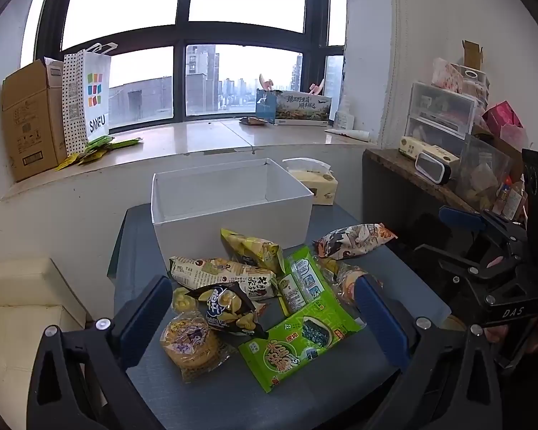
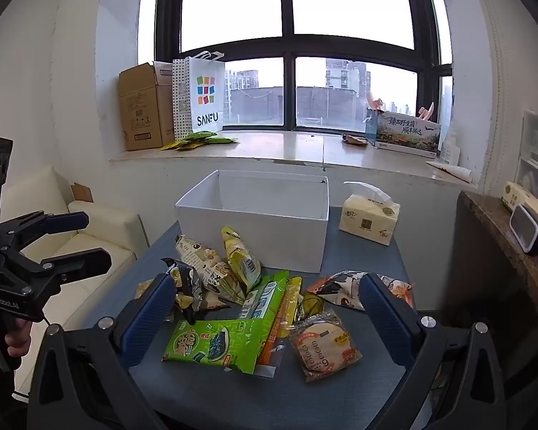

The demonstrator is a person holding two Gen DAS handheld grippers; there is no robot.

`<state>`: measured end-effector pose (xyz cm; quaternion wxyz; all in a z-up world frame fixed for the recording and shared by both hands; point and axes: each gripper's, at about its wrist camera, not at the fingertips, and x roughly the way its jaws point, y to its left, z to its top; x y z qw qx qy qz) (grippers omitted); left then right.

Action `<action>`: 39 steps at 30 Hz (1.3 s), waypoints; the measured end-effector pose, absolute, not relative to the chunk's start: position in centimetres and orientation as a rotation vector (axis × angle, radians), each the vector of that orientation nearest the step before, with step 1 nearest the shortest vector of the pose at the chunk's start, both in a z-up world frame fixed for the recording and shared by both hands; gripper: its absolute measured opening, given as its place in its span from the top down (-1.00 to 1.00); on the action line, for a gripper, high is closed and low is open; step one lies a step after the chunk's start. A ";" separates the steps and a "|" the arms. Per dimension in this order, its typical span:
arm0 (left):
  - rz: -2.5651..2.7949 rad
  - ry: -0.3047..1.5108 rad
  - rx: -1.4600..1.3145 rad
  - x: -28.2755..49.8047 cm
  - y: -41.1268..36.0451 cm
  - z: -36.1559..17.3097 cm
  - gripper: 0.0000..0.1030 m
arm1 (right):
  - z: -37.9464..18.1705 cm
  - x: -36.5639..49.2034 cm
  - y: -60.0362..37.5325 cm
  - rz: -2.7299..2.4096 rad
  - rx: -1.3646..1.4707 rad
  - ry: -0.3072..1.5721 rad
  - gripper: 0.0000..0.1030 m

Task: Organize snacks

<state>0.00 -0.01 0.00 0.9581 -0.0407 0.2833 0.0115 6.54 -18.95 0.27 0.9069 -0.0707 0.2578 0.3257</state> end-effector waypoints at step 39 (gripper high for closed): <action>0.021 0.575 -0.028 -0.1 -0.3 0.0 -1.00 | 0.3 6.4 -18.9 0.675 -0.157 0.529 -1.00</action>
